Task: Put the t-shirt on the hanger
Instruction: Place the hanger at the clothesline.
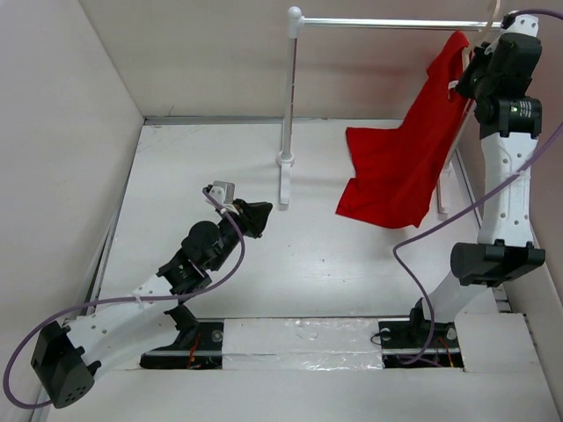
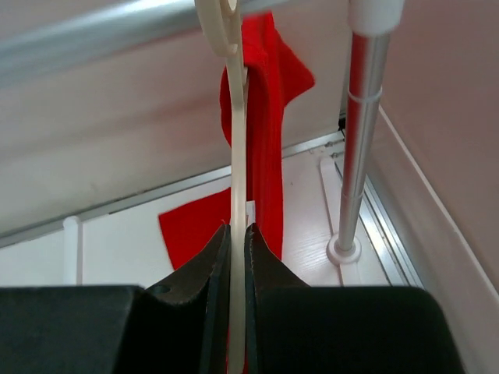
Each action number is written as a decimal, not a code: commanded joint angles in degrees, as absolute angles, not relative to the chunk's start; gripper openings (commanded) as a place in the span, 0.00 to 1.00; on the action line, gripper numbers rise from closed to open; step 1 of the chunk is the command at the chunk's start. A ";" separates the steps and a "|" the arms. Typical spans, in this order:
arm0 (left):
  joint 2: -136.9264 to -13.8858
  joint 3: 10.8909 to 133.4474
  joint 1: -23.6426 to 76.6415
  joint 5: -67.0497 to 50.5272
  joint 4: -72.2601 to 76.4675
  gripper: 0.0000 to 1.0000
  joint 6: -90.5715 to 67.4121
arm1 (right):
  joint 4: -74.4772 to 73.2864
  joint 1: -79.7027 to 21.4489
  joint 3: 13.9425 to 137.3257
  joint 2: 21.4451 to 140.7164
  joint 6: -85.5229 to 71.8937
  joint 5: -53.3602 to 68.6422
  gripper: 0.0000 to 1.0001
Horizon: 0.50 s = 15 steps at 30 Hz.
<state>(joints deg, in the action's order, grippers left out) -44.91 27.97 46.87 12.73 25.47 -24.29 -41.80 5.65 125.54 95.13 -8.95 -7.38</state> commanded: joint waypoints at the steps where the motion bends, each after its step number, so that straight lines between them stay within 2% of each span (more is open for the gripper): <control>1: -43.07 28.12 47.02 13.54 27.51 0.12 -23.38 | -36.56 6.94 127.79 95.35 -9.67 -4.66 0.00; 6: -42.45 28.04 47.02 13.18 27.33 0.13 -23.64 | -37.53 9.84 126.75 98.26 -9.49 -2.20 0.00; 12: -41.57 27.78 47.02 13.45 27.16 0.15 -24.08 | -27.70 10.37 107.70 90.01 -11.25 -1.85 0.00; 15: -41.92 27.42 47.02 13.97 27.51 0.17 -24.17 | -24.36 10.99 101.89 87.37 -12.39 -0.62 0.00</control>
